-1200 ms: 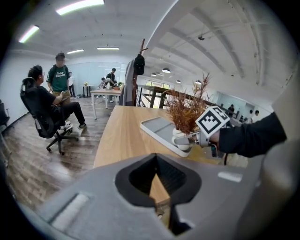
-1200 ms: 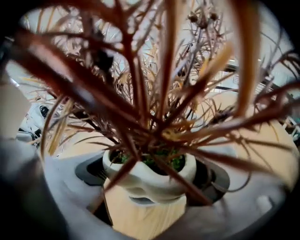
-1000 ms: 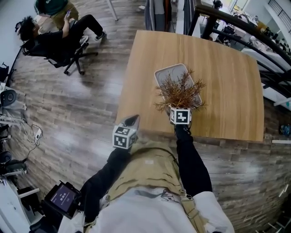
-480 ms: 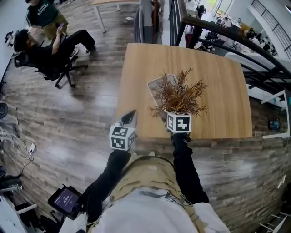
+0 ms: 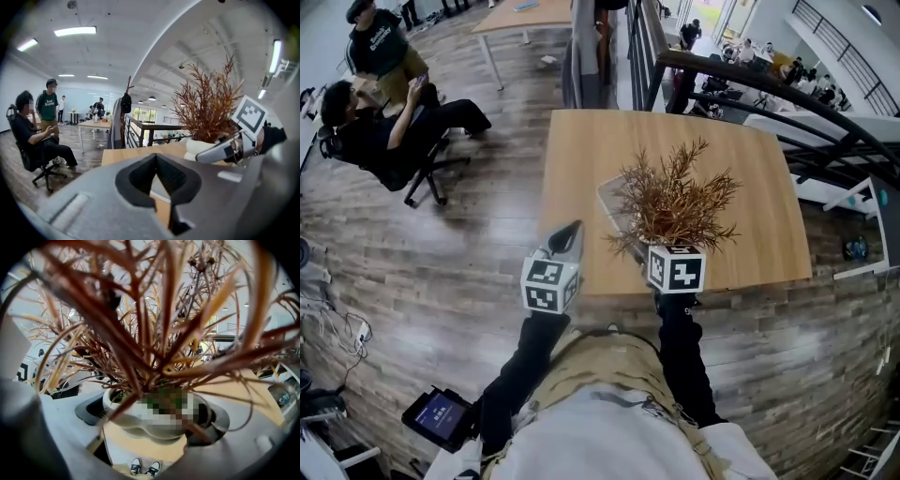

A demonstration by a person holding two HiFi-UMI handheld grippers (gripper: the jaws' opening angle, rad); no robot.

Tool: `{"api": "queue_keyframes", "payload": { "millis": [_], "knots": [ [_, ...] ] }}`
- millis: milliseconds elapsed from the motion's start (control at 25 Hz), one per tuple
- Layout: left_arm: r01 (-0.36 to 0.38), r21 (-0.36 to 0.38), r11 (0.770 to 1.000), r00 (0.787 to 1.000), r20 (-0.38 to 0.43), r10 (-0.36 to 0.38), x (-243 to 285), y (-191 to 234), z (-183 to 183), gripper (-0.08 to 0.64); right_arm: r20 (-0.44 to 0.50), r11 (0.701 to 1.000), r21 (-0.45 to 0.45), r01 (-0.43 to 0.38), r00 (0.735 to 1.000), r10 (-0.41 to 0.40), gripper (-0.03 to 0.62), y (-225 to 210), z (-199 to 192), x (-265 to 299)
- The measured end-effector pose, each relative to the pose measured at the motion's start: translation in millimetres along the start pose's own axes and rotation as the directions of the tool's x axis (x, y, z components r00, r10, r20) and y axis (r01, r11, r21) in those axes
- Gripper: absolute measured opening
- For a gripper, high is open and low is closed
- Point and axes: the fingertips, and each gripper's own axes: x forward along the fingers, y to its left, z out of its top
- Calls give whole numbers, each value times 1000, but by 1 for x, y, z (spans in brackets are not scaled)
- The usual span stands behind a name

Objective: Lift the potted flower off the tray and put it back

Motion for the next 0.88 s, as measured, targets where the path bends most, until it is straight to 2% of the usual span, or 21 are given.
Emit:
{"api": "queue_keyframes", "payload": {
  "millis": [400,880],
  "knots": [
    [30,32,999,999,13,-30,-4,-8,10,2,35,1000,4,18,999,-18,506,6,1,-17],
    [24,42,999,1000,12,-24,-5,-9,12,0,44,1000,-7,18,999,-17,506,9,0,-24]
  ]
}}
